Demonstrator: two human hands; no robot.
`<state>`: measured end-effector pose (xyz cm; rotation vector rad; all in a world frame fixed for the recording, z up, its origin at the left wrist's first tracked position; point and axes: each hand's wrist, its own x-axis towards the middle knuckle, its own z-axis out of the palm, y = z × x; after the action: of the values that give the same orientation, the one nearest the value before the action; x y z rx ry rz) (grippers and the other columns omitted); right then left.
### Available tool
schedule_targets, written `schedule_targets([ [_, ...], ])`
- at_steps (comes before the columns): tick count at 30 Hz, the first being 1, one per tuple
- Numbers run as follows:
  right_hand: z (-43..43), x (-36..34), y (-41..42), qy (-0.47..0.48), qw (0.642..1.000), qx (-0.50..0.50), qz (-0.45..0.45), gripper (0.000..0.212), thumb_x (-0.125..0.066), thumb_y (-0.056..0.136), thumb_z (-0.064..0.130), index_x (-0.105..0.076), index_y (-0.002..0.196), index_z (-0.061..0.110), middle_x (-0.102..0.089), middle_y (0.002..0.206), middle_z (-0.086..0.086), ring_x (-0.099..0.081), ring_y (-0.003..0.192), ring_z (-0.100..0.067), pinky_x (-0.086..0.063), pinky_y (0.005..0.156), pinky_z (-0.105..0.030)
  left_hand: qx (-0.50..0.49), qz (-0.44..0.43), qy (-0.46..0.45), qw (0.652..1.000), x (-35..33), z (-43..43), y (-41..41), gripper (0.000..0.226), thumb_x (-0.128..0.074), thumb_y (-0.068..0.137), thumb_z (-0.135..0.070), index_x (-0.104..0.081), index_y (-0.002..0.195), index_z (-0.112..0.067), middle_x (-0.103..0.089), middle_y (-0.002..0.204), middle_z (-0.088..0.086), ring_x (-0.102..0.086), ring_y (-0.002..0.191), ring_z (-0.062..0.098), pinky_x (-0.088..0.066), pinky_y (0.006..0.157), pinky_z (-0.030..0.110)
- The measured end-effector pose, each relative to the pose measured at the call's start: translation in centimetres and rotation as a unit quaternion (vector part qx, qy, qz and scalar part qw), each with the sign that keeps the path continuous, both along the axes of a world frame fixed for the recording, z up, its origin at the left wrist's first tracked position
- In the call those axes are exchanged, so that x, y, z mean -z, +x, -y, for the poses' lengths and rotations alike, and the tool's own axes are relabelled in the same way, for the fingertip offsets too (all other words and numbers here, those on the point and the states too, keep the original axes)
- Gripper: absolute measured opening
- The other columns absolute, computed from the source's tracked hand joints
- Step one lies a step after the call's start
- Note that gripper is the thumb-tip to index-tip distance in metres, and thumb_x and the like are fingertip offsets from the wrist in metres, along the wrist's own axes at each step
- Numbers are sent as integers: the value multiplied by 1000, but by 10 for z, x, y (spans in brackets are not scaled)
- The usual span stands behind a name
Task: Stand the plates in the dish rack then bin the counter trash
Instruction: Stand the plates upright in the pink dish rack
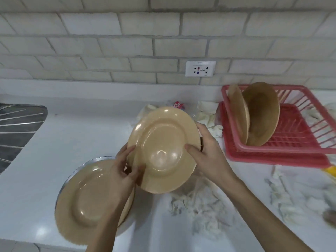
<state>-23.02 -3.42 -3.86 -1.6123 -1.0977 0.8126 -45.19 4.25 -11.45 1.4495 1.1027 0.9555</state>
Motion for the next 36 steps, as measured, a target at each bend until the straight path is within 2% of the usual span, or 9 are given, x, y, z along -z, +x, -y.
schedule_targets([
  [3,18,-13,34,20,999,28,35,54,-57,88,1,-48,135,27,-65,106,20,-61,101,0,-50,83,-18,51,5,-2,999,7,12,45,53,-78,72,-28,-64,122,-37,-47,145,-21,-54,127,10,-50,84,19],
  [6,40,-27,65,8,997,45,61,48,-56,87,-1,-54,128,24,-68,102,12,-64,93,-7,-54,81,-29,71,-1,-8,997,14,30,85,55,-75,62,-42,-66,116,-39,-49,140,-18,-56,122,8,-52,79,15],
  [9,62,-39,99,-29,994,57,83,32,-57,84,-2,-63,107,19,-69,90,-1,-64,83,-20,-52,76,-48,86,-8,-32,996,19,54,116,53,-75,66,-38,-62,118,-33,-57,127,-11,-60,110,5,-52,73,15],
  [14,101,-57,153,-81,990,43,108,21,-58,79,-2,-65,94,11,-68,85,-7,-64,80,-25,-50,74,-52,110,-28,-25,993,19,92,156,38,-73,78,-27,-60,114,-28,-64,95,-13,-65,82,11,-50,61,18],
  [18,131,-69,190,-112,985,43,128,15,-58,77,8,-62,92,7,-67,85,-11,-62,81,-31,-48,74,-55,163,-70,18,984,12,116,191,32,-75,85,-12,-63,109,-29,-68,87,-9,-64,71,14,-47,56,18],
  [22,159,-86,222,-130,980,44,143,23,-52,68,21,-61,86,13,-65,80,-3,-63,77,-24,-51,74,-56,210,-95,45,972,3,133,229,27,-73,88,-13,-64,107,-31,-69,83,-9,-65,73,16,-46,55,19],
  [26,180,-97,252,-133,980,51,139,35,-50,68,25,-64,100,23,-67,89,1,-65,84,-19,-54,75,-50,255,-108,101,955,-6,142,264,26,-63,84,-25,-64,109,-32,-68,84,-14,-65,76,11,-43,56,13],
  [31,188,-101,284,-104,980,110,130,28,-53,72,21,-58,100,22,-59,76,2,-53,52,-4,-37,41,-17,243,-176,213,930,0,122,289,26,-61,85,-17,-62,107,-30,-63,98,-21,-61,90,5,-48,66,21],
  [36,175,-99,301,-53,976,167,133,28,-41,79,21,-53,104,19,-52,78,-6,-48,59,-13,-37,57,-32,237,-228,329,885,12,106,300,41,-66,82,1,-64,118,-18,-60,119,-9,-56,107,12,-48,88,29],
])
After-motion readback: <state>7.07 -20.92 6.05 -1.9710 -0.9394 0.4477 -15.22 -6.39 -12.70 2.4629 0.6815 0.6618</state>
